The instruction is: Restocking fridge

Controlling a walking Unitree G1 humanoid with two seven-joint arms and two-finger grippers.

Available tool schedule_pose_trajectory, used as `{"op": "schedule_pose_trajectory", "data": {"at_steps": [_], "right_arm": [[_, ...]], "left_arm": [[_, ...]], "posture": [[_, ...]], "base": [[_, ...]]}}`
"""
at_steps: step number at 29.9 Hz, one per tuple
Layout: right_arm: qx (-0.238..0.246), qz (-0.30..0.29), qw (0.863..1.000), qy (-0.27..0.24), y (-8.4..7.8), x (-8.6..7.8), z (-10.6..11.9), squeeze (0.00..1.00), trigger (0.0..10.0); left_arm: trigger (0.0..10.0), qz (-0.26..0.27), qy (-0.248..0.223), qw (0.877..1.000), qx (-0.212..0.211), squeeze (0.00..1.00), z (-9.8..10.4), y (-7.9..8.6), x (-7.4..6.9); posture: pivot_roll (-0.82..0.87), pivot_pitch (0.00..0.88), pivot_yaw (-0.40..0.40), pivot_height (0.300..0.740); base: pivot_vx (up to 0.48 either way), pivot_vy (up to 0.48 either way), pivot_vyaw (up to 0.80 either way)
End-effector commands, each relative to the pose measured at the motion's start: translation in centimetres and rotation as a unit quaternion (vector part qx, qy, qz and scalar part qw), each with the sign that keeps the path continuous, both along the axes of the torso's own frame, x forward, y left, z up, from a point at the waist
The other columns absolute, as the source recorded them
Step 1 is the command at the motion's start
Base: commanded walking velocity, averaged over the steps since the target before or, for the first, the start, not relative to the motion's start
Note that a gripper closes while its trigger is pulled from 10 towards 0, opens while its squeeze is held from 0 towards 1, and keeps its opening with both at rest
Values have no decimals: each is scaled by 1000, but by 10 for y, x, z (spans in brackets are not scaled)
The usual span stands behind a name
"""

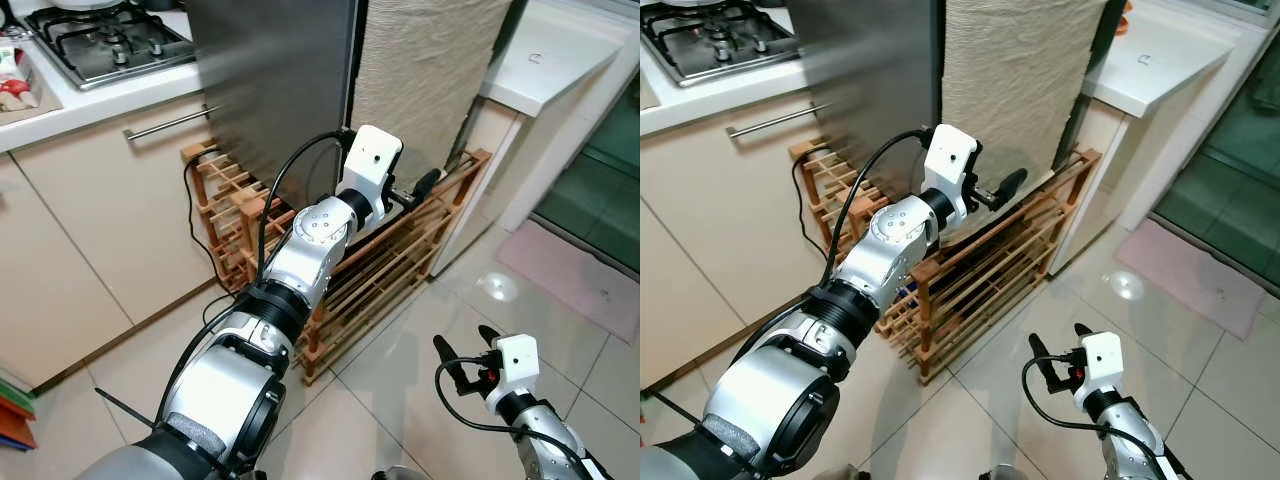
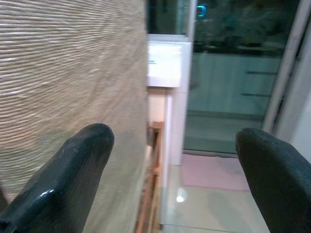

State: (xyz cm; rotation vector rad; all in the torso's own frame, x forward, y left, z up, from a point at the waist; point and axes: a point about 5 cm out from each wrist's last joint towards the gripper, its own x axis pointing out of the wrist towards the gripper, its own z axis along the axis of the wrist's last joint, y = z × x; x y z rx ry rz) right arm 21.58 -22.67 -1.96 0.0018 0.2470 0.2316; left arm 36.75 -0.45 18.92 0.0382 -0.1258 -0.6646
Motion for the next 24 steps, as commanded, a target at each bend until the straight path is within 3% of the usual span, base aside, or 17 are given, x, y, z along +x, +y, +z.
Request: {"op": "schedule_pose_trajectory", "data": {"at_steps": [1, 5, 9, 24], "right_arm": [[5, -20, 1000, 13, -2, -2, -3, 0, 10000], [5, -14, 1000, -2, 3, 0, -1, 0, 10000], [-3, -7, 1000, -15, 1, 6, 4, 0, 10000], [-12, -5, 1000, -25, -5, 11, 10, 0, 10000]], "left_arm": [[10000, -7, 11, 1000, -21, 0, -7, -23, -12], [10000, 28, 3, 1000, -5, 0, -9, -2, -3], [10000, 49, 2, 999, 2, 0, -8, 7, 3], [10000, 81, -1, 997, 4, 0, 1, 20, 13]], "posture": [[-78, 47, -13, 740], [-77, 48, -10, 740], [-77, 44, -9, 740], [-81, 34, -2, 740]], "base": [[0, 0, 0], [0, 0, 0], [0, 0, 0], [0, 0, 0]]}}
